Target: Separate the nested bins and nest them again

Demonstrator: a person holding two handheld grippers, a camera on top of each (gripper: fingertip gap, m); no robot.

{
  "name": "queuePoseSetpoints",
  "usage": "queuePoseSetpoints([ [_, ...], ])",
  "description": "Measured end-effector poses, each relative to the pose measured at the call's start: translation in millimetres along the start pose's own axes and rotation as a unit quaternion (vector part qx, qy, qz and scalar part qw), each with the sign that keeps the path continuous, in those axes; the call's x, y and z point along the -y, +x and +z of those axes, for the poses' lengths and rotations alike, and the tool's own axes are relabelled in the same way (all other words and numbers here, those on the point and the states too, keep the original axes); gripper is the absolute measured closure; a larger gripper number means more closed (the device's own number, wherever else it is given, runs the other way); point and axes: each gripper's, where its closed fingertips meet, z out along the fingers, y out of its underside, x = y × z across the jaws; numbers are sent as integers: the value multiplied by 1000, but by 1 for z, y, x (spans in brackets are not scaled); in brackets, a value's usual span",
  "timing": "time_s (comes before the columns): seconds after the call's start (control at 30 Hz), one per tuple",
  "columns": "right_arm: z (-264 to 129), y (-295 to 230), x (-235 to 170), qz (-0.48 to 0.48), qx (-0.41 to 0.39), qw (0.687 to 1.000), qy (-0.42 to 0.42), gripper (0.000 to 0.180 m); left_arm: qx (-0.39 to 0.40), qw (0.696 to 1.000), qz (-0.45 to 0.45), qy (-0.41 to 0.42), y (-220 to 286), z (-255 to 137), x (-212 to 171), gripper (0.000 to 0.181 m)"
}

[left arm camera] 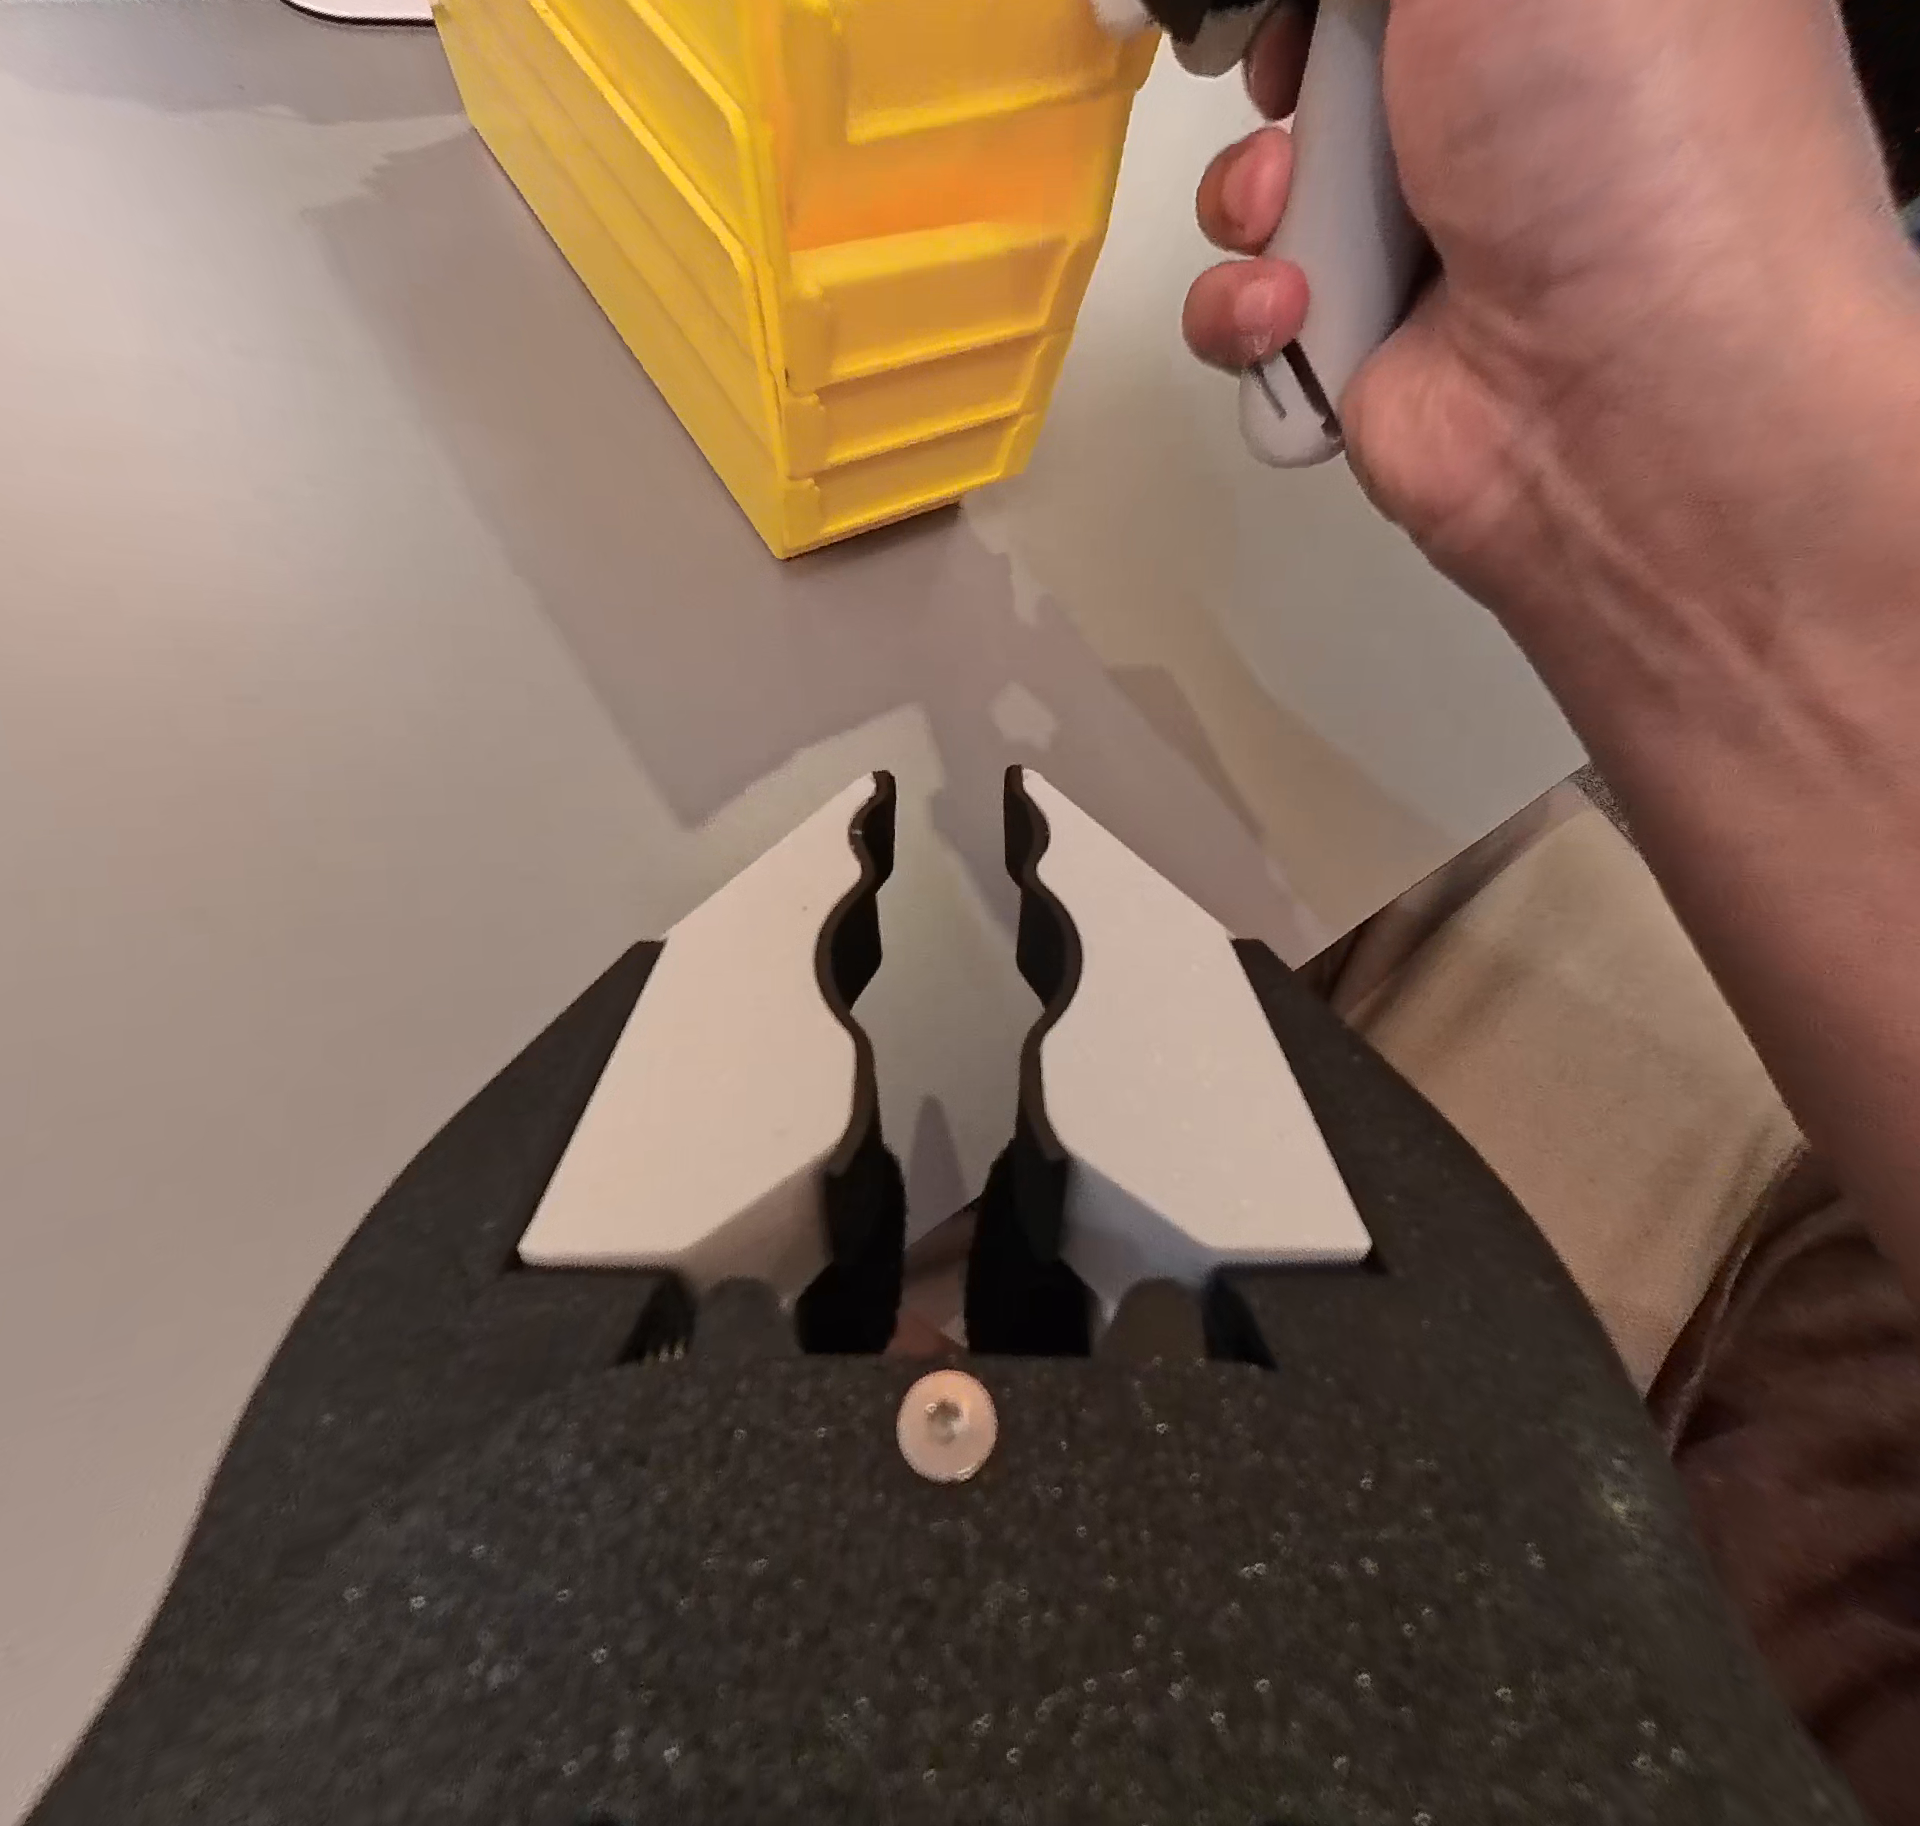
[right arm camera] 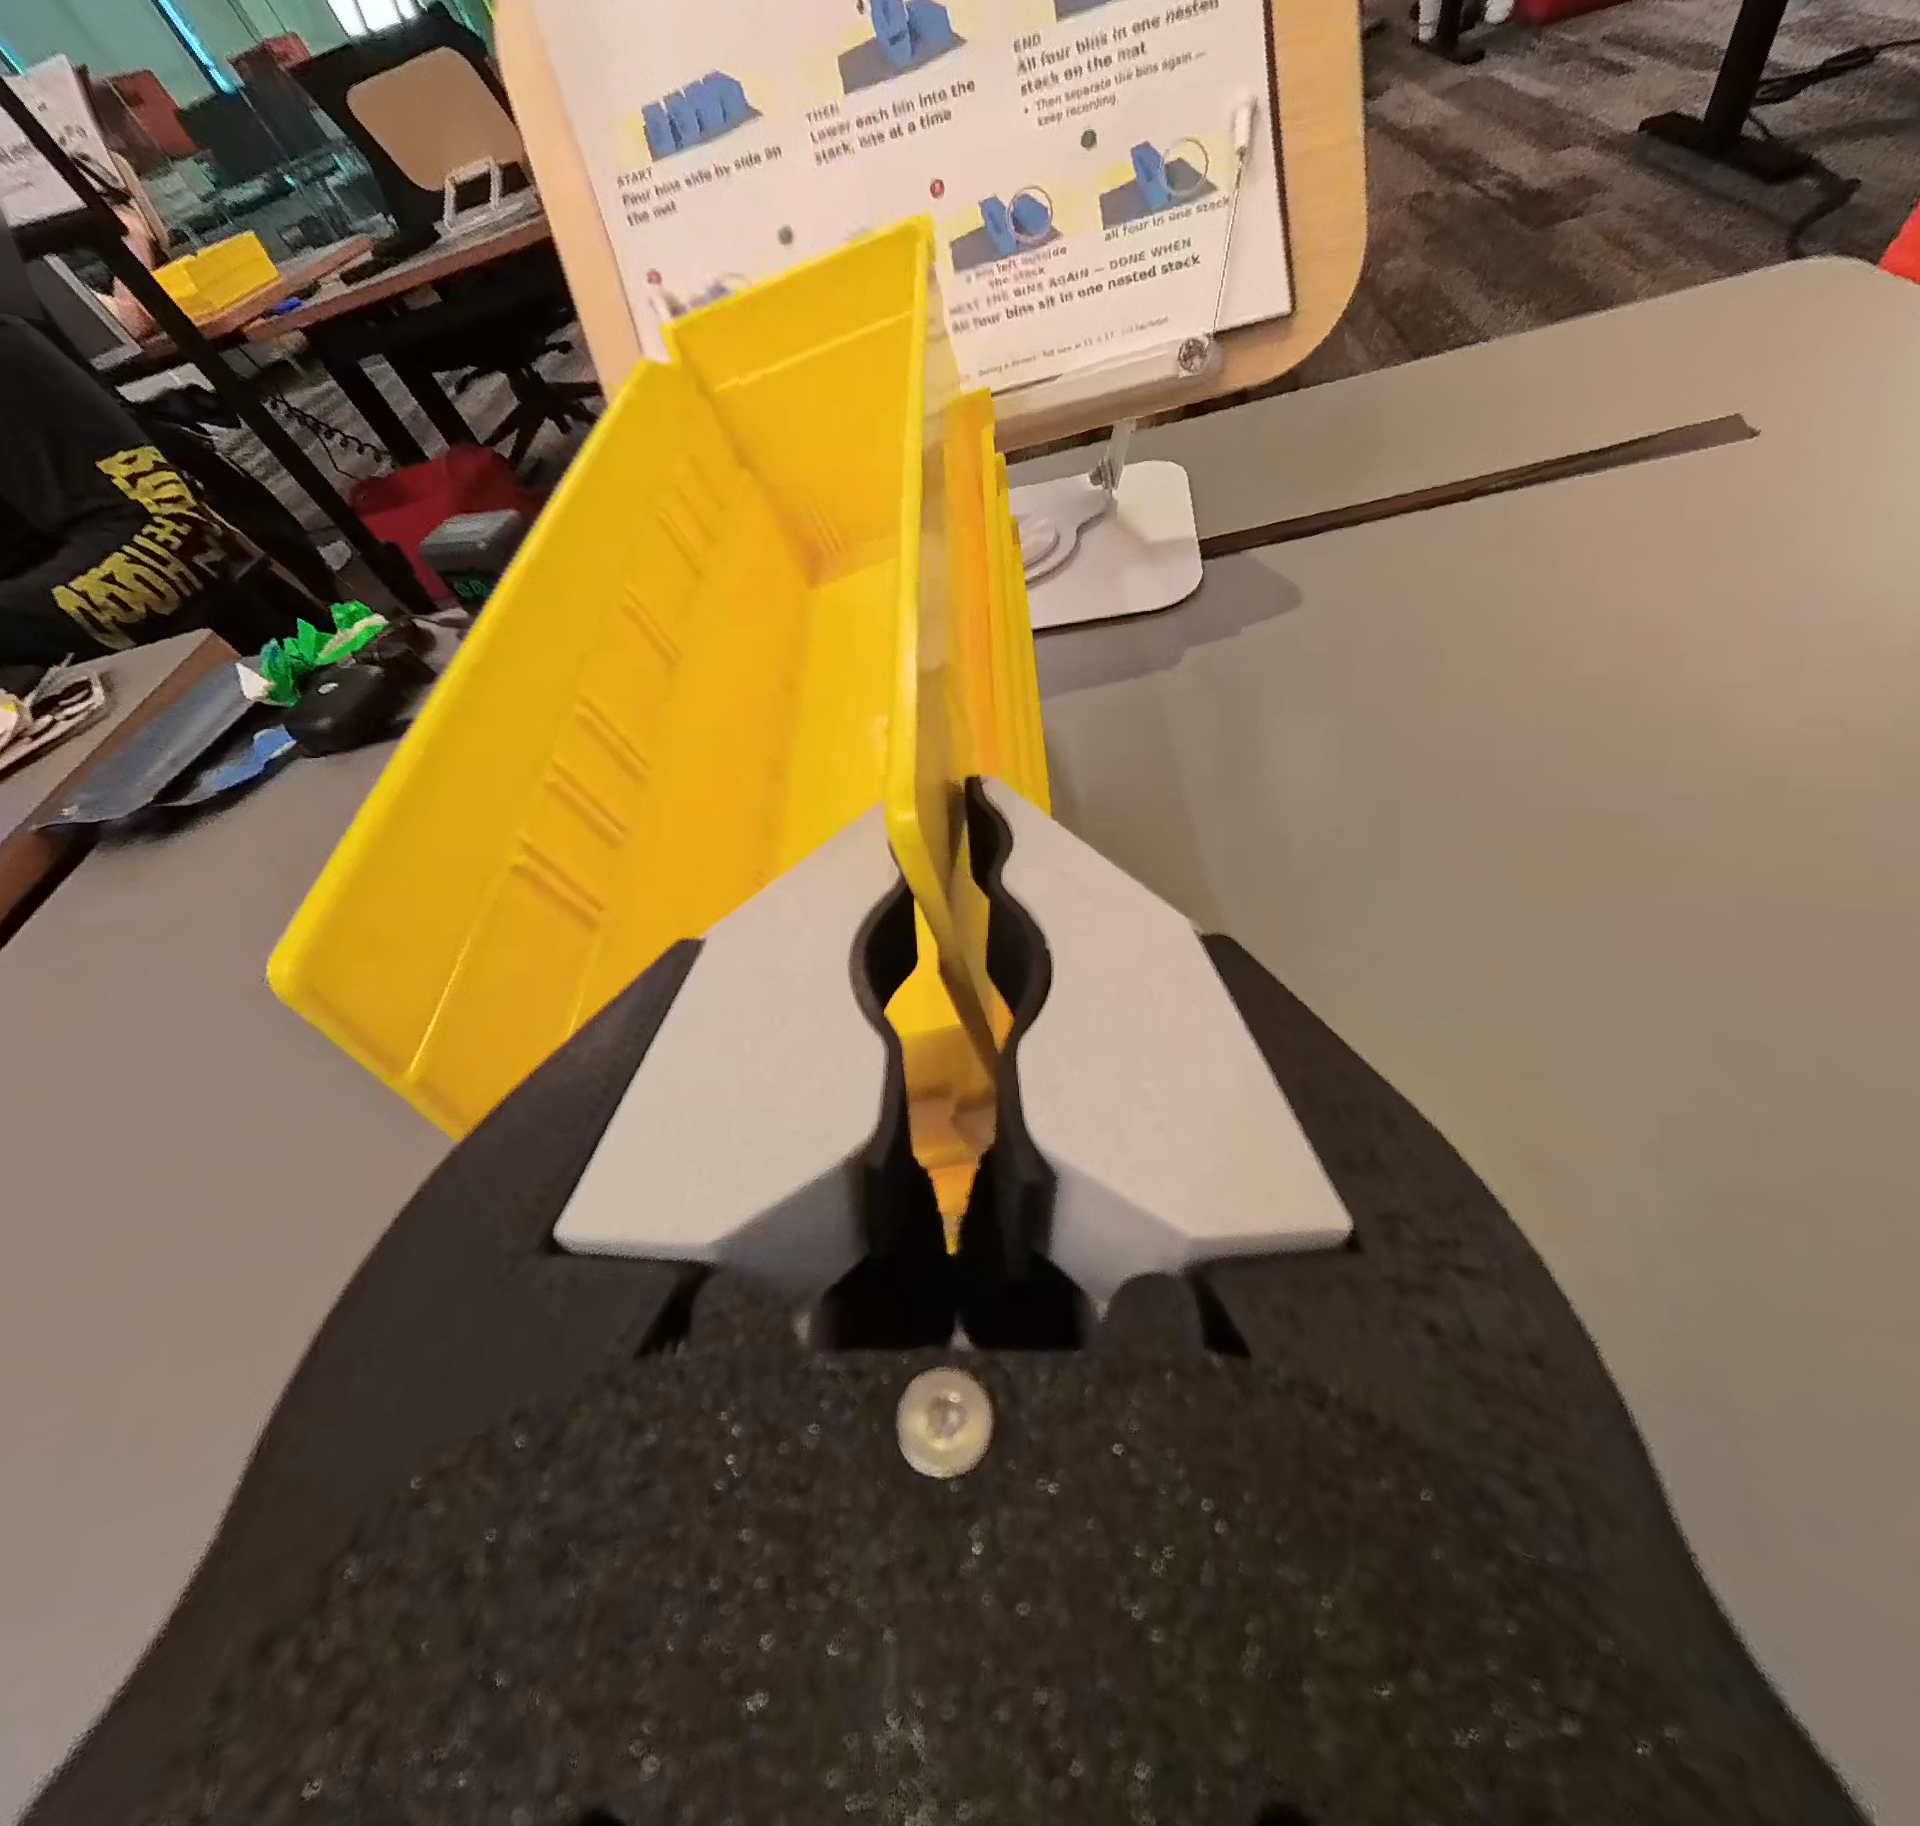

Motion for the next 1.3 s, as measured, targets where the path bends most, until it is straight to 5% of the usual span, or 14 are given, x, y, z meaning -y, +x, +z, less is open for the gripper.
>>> queuePoseSetpoints([
  [0.47, -7, 10, 2, -28, 9, 999, 23, 164, 1, 1000, 4, -1, 1, 0, 0, 162],
  [0.9, -19, 7, -4, -87, 26, 996, 6, 176, 12, 1000, 14, -7, -1, 1, -5, 162],
  [1.07, -68, -5, -10, -111, 159, 981, -21, 153, 38, 999, 8, -2, -15, -7, -7, 162],
  [1.3, -152, 54, -104, -180, 214, 958, -69, 136, 76, 997, 10, 5, -30, -15, -11, 162],
])
